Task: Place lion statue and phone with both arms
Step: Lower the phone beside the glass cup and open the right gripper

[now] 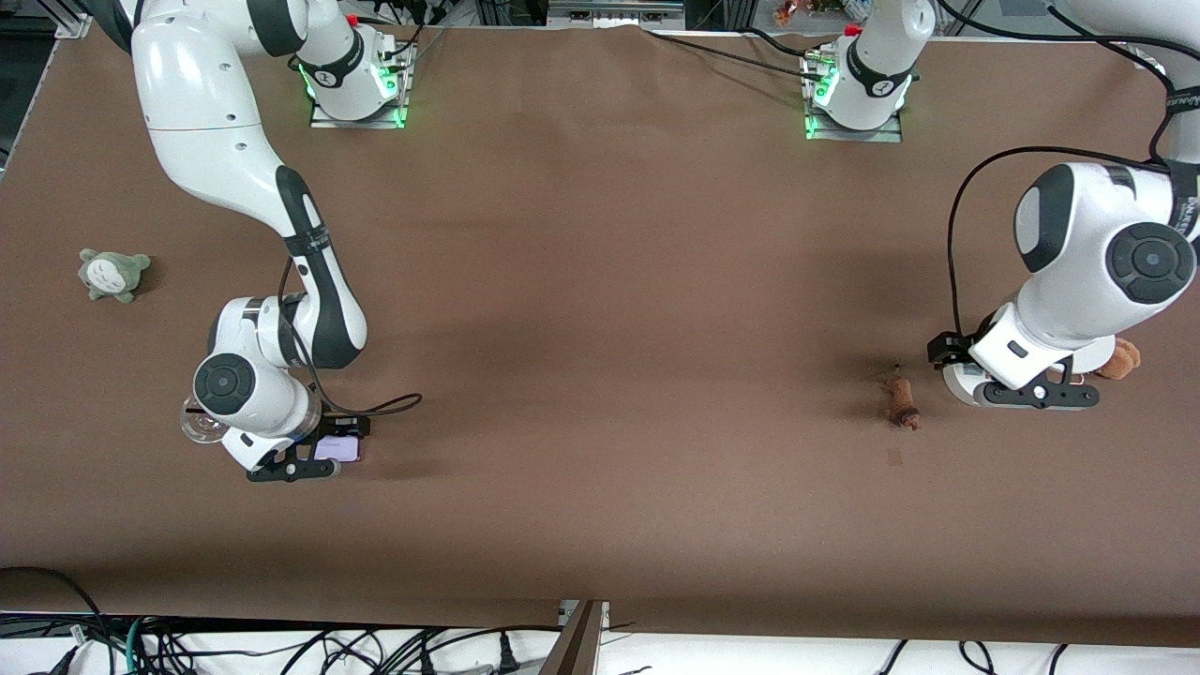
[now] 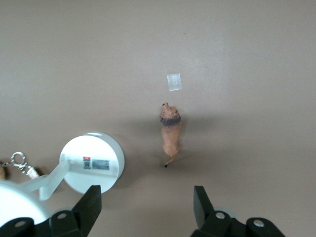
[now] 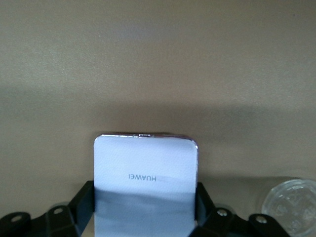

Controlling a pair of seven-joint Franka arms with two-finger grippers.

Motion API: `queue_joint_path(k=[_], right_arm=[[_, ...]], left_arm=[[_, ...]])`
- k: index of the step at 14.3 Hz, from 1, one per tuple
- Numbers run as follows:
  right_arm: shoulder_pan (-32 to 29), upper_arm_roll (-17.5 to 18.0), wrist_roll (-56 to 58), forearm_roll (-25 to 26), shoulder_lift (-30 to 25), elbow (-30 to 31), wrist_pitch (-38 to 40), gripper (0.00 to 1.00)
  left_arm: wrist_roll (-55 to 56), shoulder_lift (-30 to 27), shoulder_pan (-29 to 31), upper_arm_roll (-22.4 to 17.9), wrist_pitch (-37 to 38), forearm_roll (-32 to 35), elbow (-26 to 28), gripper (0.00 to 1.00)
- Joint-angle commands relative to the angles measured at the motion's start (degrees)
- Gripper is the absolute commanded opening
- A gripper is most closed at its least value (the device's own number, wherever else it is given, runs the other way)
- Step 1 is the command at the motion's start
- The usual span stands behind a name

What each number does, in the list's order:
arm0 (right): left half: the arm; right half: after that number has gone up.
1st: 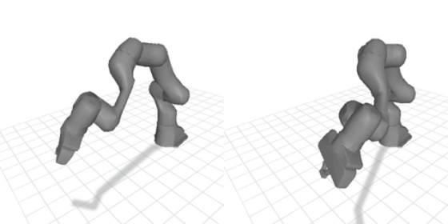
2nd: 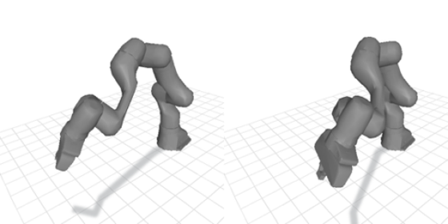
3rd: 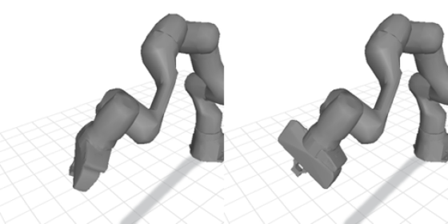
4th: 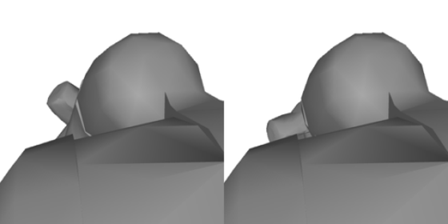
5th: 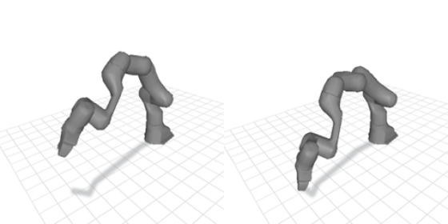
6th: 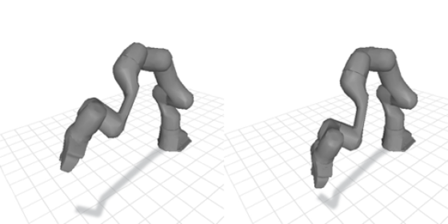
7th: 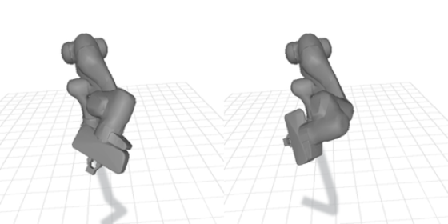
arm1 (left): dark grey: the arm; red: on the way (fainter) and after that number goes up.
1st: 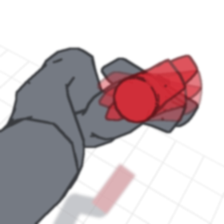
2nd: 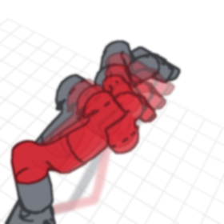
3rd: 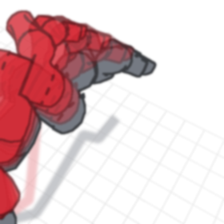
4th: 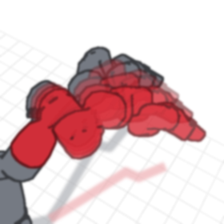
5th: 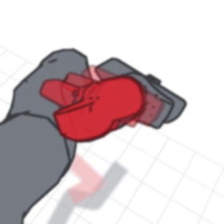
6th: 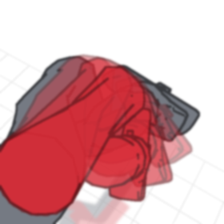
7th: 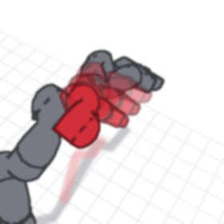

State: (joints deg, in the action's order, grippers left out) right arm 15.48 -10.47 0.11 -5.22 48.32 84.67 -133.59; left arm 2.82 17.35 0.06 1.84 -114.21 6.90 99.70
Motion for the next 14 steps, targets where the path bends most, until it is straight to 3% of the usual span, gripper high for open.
queue_joint_path(k=[1, 4, 7, 11, 13, 14], right_arm=[[-0.5, 0.7, 0.2, -0.1, -1.6, 3.1, 0.4, 0.32], [-0.5, 0.0, 0.9, -0.1, -2.2, 4.4, 0.4, 0.32], [-0.6, -0.1, 1.0, -0.1, -3.2, 5.9, 0.4, 0.32], [-0.6, -0.1, 1.4, -0.1, -4.0, 7.1, 0.4, 0.33], [-0.6, -0.1, 1.4, -0.1, -4.8, 8.1, 0.8, 0.40], [-0.6, -0.1, 1.2, -0.1, -4.9, 8.0, 1.9, 0.62]], left_arm=[[-3.2, -0.7, 0.6, 0.4, 8.9, 0.9, -5.9, 0.84], [-5.6, -1.3, 0.6, 0.1, 15.5, 0.6, -10.4, 0.88], [-5.9, -4.9, 2.0, 0.0, 18.1, -0.9, -10.8, 0.99], [-4.9, -11.8, 3.0, 0.0, 23.1, -5.0, -10.8, 1.00], [-3.0, -14.5, 4.2, -0.3, 24.4, -9.4, -10.8, 1.00], [-2.1, -15.1, 4.6, -0.3, 24.5, -10.3, -10.8, 1.00]])
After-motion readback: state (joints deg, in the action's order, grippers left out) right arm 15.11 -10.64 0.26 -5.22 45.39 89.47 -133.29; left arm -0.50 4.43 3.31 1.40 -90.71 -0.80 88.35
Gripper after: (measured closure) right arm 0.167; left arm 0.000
